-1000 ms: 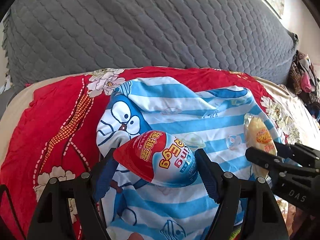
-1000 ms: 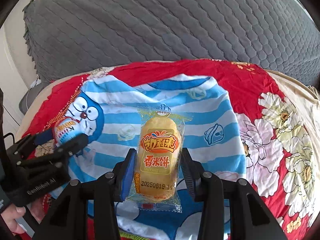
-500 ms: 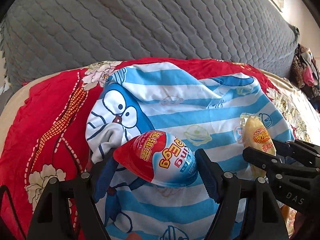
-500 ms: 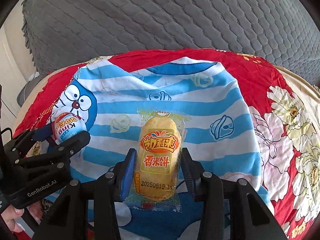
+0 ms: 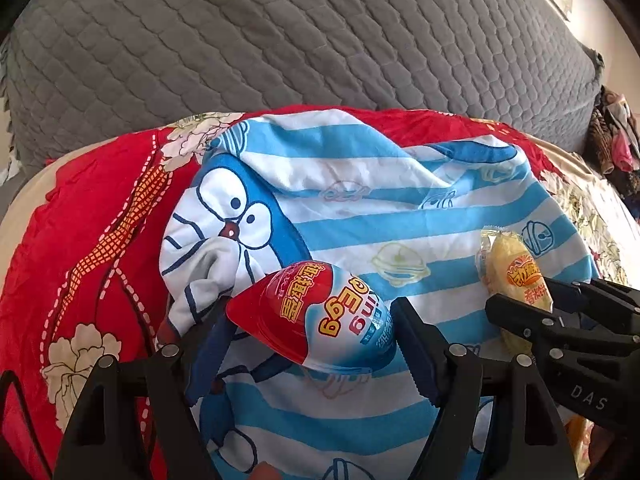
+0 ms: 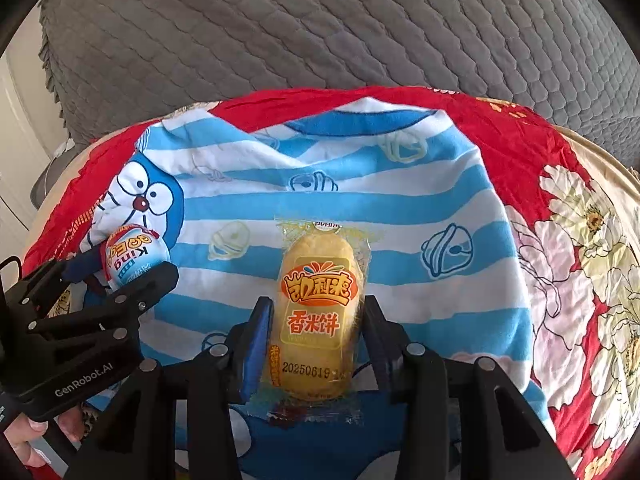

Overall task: Organize objects
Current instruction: 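Lower the bread onto the shirt and open the right tool while the left tool releases the egg, then lift both open tools up and away from the box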

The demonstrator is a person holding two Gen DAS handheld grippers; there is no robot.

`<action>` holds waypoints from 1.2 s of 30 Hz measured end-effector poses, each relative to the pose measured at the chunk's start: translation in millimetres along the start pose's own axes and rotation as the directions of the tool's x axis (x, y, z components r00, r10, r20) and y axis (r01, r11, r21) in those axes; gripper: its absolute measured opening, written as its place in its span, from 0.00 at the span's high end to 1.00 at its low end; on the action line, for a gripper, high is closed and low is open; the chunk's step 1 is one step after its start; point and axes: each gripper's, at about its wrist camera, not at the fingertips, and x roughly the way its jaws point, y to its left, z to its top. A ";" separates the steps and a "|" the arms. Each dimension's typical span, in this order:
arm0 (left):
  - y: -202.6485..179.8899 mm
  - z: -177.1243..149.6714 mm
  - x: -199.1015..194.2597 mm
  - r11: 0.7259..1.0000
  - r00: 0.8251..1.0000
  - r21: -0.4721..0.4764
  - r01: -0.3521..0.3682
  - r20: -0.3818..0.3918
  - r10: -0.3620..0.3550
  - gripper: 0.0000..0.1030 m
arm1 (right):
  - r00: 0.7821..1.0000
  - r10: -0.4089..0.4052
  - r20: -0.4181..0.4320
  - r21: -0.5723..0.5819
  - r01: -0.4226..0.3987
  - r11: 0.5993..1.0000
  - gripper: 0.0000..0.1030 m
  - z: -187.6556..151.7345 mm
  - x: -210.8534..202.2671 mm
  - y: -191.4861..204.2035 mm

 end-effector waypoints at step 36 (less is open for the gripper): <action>10.8 -3.1 -27.1 0.999 1.000 -0.038 0.019 0.009 -0.018 0.14 | 0.999 -0.020 0.030 0.019 0.020 1.000 0.29 -8.1 -28.9 -2.2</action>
